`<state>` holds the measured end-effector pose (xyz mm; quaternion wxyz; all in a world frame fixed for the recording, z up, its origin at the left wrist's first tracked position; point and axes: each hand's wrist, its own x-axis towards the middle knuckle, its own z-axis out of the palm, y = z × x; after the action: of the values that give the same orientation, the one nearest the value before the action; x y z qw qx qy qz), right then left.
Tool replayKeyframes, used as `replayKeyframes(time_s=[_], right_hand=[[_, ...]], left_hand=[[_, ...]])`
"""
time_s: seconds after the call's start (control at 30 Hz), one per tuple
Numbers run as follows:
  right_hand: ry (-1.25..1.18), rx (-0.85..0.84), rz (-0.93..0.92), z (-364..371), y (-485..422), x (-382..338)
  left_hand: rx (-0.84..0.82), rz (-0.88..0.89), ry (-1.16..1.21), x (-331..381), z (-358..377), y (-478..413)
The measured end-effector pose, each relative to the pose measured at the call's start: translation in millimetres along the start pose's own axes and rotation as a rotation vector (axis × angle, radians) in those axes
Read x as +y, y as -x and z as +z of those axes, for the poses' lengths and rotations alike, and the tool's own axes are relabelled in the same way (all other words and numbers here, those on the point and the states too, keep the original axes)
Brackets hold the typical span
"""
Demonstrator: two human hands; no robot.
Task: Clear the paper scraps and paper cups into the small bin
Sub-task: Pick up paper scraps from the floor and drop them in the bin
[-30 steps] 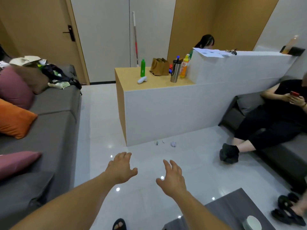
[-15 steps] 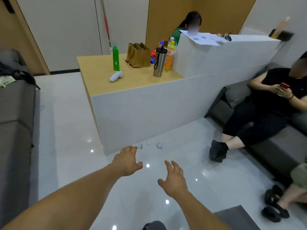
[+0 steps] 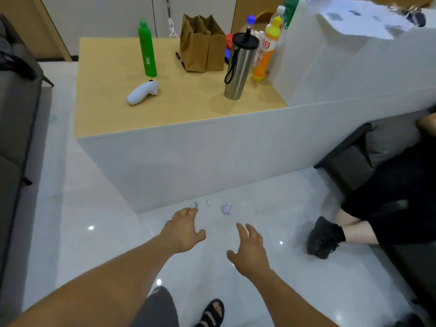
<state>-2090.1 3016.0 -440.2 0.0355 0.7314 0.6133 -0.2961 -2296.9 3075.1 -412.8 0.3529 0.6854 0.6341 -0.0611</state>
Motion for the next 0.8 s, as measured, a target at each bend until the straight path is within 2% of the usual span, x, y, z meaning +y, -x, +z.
replayKeyframes(time_s=[0.13, 0.27, 0.57, 0.7, 0.8], right_hand=[[0.015, -0.073, -0.032, 3, -80, 13], [0.031, -0.111, -0.024, 39, -181, 32], [0.148, -0.299, -0.069, 202, -395, 104], [0.213, -0.364, -0.147, 287, -487, 137], [0.245, -0.336, -0.249, 337, -551, 150]], left_hand=[[-0.07, -0.058, 0.05, -8, 17, -74], [-0.148, -0.122, 0.031, -34, 50, -163], [-0.194, -0.23, 0.127, -101, 204, -350], [-0.165, -0.279, 0.185, -142, 294, -424], [-0.161, -0.304, 0.178, -175, 344, -469]])
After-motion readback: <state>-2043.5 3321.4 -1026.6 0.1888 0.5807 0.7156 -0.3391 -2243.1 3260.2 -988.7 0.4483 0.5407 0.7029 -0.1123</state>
